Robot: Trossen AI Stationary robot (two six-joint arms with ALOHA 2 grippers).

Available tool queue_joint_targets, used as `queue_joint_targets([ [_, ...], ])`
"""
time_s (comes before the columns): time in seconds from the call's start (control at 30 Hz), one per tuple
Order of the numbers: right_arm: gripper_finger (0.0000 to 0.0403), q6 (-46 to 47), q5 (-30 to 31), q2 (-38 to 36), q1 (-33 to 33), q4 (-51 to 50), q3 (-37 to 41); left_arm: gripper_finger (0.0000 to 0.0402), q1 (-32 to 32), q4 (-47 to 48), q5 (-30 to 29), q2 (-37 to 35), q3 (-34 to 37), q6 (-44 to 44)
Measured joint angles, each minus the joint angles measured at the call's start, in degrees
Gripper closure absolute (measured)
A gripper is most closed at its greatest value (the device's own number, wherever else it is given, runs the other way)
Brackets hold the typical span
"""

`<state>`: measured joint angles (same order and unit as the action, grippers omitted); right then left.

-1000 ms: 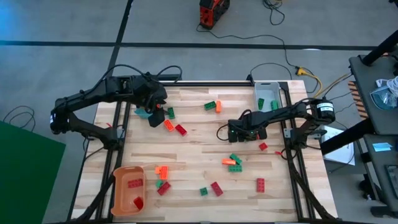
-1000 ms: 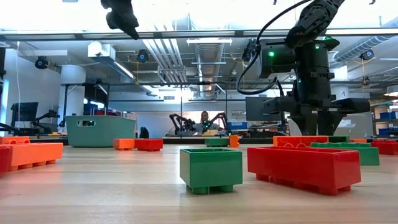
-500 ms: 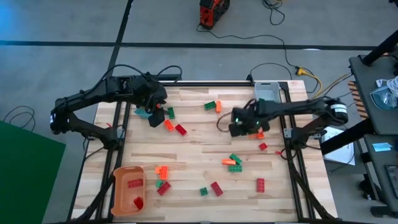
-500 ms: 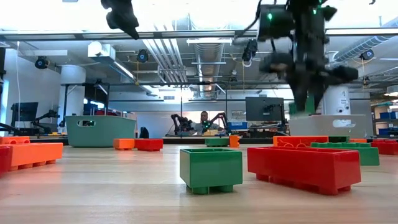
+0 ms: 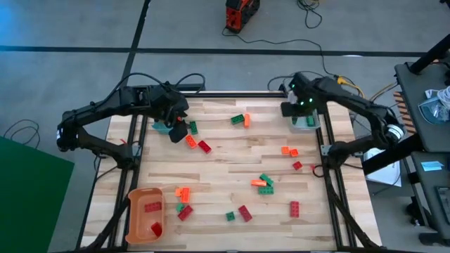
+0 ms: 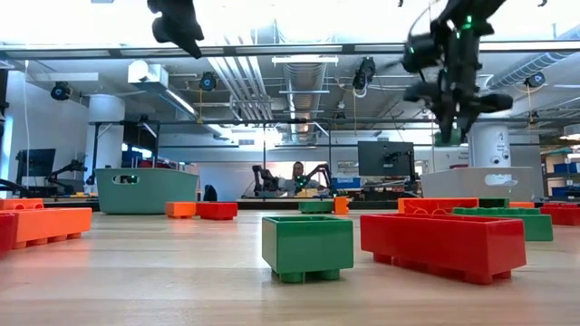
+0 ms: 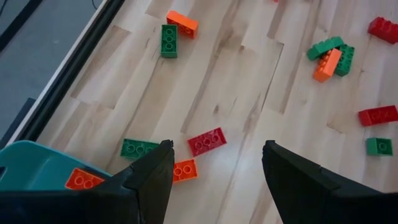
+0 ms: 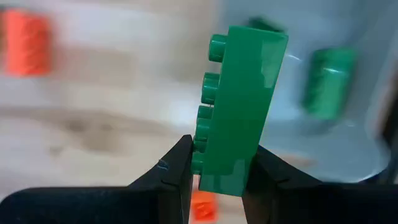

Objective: Sort blocks
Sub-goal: Put the green game piece into the gray bin

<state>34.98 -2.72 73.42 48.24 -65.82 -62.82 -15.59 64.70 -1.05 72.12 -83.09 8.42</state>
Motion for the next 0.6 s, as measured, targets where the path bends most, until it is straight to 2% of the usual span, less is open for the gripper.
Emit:
queue_joint_targets([
  [0.1, 0.0315, -6.0, 0.2, 3.1, 5.5, 0.0, 0.9, 0.0181, 0.0, -0.3, 0.0, 0.0, 0.0, 0.8],
  [0.2, 0.0315, -10.6, 2.0, 7.0, 8.3, 0.1, 1.1, 0.0181, 0.0, -1.0, 0.0, 0.0, 0.0, 1.9],
  [0.37, 0.0315, -12.7, 3.8, 11.4, 8.6, 0.8, -0.1, 0.0181, 0.0, -1.6, 0.0, 0.0, 0.0, 3.8],
  [0.6, 0.031, -12.6, 4.4, 13.2, 8.8, 0.9, -1.0, 0.0181, 0.0, -1.7, -0.1, 0.0, 0.0, 5.3],
])
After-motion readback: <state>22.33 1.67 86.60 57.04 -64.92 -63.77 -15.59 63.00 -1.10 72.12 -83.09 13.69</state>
